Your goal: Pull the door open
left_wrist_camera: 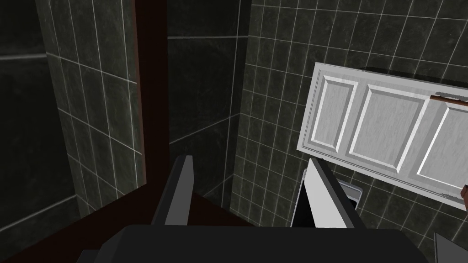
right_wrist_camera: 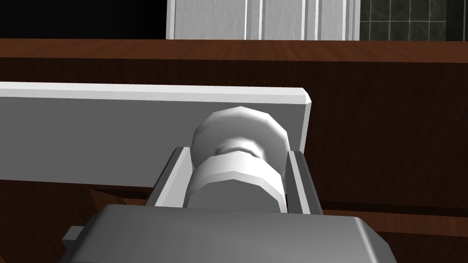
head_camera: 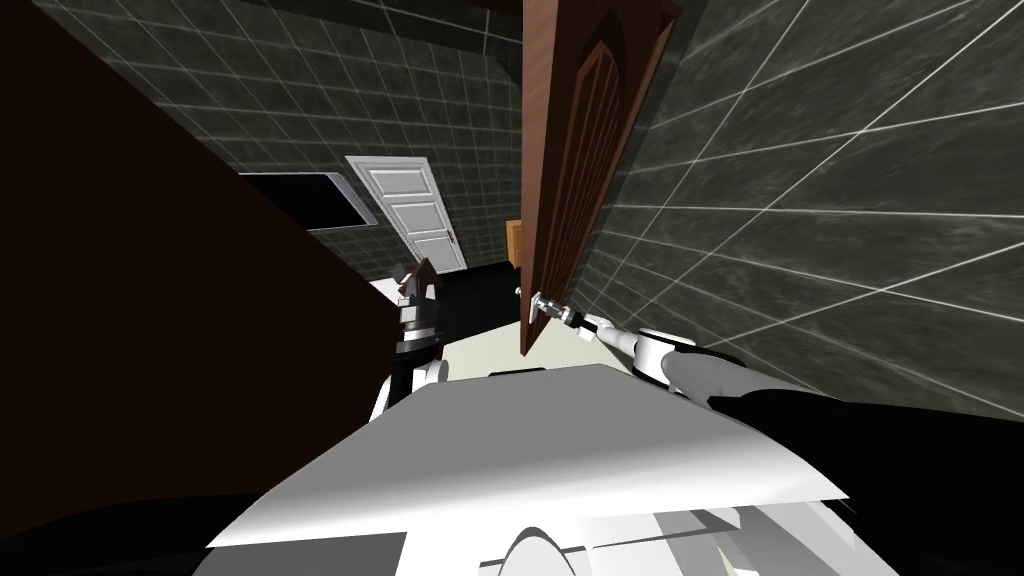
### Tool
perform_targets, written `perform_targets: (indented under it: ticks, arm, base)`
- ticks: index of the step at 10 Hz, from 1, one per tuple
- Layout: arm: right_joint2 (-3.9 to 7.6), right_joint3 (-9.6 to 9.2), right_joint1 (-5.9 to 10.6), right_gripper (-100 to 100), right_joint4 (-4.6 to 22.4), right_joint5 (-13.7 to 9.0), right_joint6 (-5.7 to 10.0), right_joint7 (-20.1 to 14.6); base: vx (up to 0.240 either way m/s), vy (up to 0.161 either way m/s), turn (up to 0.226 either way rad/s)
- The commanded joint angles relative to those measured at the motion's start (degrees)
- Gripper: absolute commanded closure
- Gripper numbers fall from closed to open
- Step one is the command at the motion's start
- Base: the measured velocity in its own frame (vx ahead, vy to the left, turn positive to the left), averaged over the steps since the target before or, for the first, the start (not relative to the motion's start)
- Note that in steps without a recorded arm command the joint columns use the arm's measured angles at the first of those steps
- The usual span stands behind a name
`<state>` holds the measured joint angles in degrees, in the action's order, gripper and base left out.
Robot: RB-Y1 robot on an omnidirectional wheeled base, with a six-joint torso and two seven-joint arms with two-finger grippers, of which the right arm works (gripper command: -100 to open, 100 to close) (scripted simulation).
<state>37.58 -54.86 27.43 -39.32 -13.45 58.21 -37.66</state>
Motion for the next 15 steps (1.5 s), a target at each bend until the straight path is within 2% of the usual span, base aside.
perform_targets:
  ticks: [1, 3, 7, 8, 15]
  arm:
    - [0.64, -0.55, 0.15, 100, 0.8, -0.2, 1.24, -0.3]
    - [1.05, -1.48, 0.49, 100, 2.0, -0.4, 3.07, -0.8]
    - [1.62, -2.77, 0.95, 100, 3.6, -0.7, 5.61, -1.5]
    - [1.51, -2.71, 0.7, 100, 3.0, -0.6, 4.95, -1.3]
    - [0.9, -5.68, 2.39, 100, 6.2, -1.8, 7.97, -1.8]
  base:
    - [-0.149, -0.214, 0.182]
    - [-0.148, -0.194, 0.167]
    - [-0.132, -0.212, 0.134]
    - [-0.054, -0.088, 0.021]
    - [-0.099, -0.192, 0.145]
